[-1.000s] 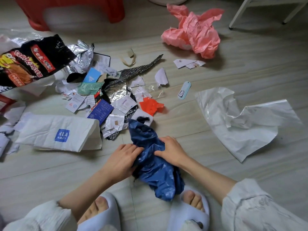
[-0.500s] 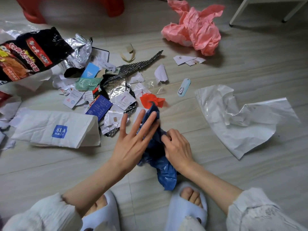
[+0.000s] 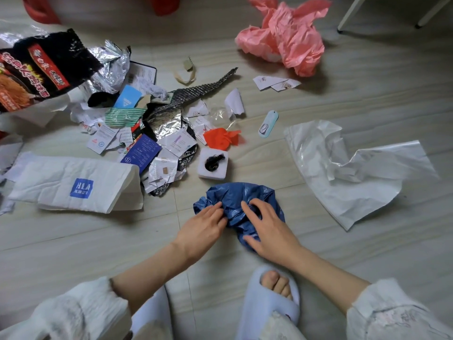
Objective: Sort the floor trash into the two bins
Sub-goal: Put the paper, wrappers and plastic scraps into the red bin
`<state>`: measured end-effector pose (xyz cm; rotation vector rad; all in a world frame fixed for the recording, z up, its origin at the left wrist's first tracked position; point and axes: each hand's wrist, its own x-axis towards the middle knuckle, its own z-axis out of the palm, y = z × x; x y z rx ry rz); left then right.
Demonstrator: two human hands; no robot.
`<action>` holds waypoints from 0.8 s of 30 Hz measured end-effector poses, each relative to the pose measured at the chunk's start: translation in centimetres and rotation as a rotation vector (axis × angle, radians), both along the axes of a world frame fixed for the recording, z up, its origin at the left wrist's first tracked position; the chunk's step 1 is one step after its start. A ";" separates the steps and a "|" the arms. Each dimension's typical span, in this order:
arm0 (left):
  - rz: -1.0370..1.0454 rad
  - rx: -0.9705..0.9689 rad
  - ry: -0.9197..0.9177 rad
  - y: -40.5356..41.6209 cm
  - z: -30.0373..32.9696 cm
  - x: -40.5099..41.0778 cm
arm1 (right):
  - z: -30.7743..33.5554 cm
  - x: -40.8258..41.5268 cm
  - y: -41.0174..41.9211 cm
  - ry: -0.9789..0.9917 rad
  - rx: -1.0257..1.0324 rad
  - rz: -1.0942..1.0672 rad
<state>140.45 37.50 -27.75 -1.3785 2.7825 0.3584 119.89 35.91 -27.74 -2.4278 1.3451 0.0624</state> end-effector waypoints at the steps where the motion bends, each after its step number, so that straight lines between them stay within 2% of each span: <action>1: -0.002 -0.019 0.064 -0.6 0.2 0.2 | 0.0 -0.3 0.3 0.057 0.050 0.045; 3: -0.007 -0.132 0.076 -1.6 0.5 0.5 | 0.1 -0.4 0.5 0.168 0.090 0.135; 6: -0.018 -0.298 -0.012 -2.2 0.0 0.7 | -0.2 -0.9 -0.1 0.158 0.062 0.256; 9: -0.021 -0.264 -0.114 -1.9 -0.5 1.0 | -0.5 -1.1 -0.7 0.099 0.062 0.406; 11: 0.034 -0.154 -0.122 -1.6 -0.5 1.4 | -0.1 -0.4 -1.1 0.078 0.013 0.400; 14: 0.149 0.027 -0.166 -1.5 -0.4 1.9 | 0.5 0.0 -1.0 0.067 -0.005 0.157; 17: 0.154 0.014 -0.145 -1.6 -0.7 1.6 | 0.8 0.1 -0.5 0.075 0.063 -0.144; 19: 0.131 -0.013 -0.115 -1.5 -0.7 1.3 | 0.9 0.8 0.3 0.050 0.207 -0.299; 21: 0.105 -0.018 -0.108 -1.3 -0.5 1.3 | 1.2 2.0 0.9 -0.117 0.378 -0.474; 24: 0.051 -0.051 -0.108 -0.9 -0.1 1.7 | 1.7 4.2 0.9 -0.320 0.493 -0.648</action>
